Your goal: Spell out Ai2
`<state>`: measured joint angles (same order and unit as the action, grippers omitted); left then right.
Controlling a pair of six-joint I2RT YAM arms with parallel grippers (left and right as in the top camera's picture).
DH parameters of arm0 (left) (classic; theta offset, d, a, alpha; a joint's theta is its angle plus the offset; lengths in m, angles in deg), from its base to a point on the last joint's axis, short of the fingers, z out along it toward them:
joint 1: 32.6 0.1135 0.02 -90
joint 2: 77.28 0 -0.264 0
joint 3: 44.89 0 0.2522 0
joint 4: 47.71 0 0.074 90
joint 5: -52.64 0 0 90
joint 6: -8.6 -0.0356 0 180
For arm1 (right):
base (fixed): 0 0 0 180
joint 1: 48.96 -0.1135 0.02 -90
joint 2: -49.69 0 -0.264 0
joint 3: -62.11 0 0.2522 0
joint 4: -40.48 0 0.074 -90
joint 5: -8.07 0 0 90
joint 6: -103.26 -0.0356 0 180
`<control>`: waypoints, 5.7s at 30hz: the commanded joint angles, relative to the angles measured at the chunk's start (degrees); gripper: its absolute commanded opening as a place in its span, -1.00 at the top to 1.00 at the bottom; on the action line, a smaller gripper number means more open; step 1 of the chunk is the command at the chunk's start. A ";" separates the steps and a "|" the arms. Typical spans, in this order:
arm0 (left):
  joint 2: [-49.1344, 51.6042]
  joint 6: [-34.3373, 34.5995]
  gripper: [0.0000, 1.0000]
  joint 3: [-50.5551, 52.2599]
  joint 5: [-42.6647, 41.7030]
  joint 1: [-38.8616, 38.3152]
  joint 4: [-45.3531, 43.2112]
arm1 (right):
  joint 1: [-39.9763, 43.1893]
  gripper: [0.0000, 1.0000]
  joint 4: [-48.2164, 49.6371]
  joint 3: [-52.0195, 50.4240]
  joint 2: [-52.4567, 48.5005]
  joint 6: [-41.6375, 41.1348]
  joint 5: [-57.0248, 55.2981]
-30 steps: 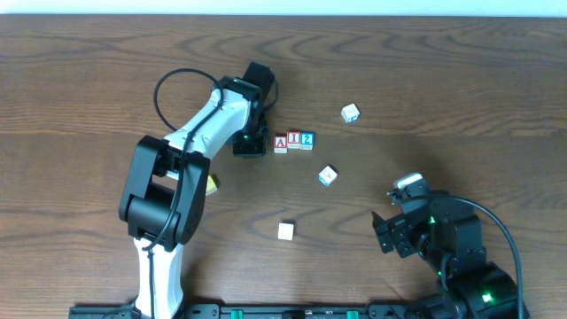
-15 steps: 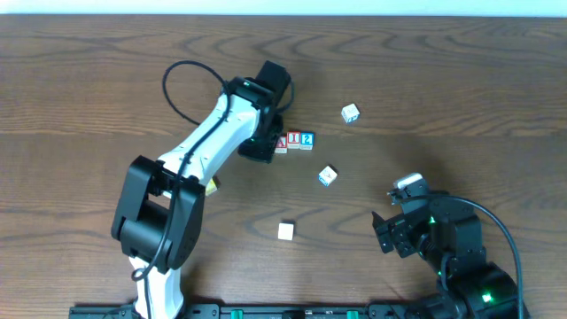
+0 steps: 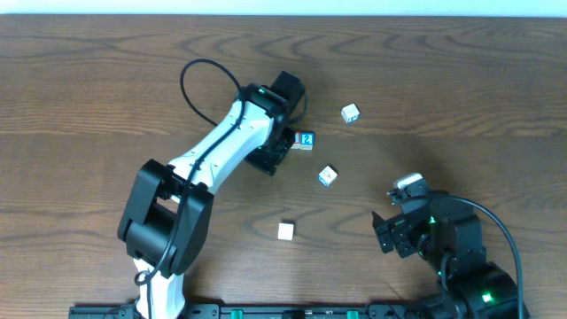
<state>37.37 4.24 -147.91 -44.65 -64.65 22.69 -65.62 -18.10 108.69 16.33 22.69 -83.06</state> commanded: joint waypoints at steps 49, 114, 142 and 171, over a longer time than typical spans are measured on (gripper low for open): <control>-1.51 26.64 0.06 11.47 6.32 -2.73 -15.72 | 0.50 -0.98 0.02 -0.04 0.09 -0.39 -0.37; 0.39 24.46 0.04 11.47 5.79 -1.62 -19.37 | 0.50 -0.98 0.02 -0.04 0.09 -0.37 -0.37; -2.32 21.66 0.10 11.47 2.64 3.41 -12.90 | 0.52 -0.99 0.04 -0.04 0.09 -0.37 -0.37; -40.44 -95.73 -0.91 11.34 27.41 17.14 -33.29 | 0.52 -0.99 0.02 -0.04 0.09 -0.37 -0.37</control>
<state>-0.77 -73.26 -136.76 -18.64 -47.67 -10.44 -65.62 -18.10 108.69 16.33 22.69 -83.04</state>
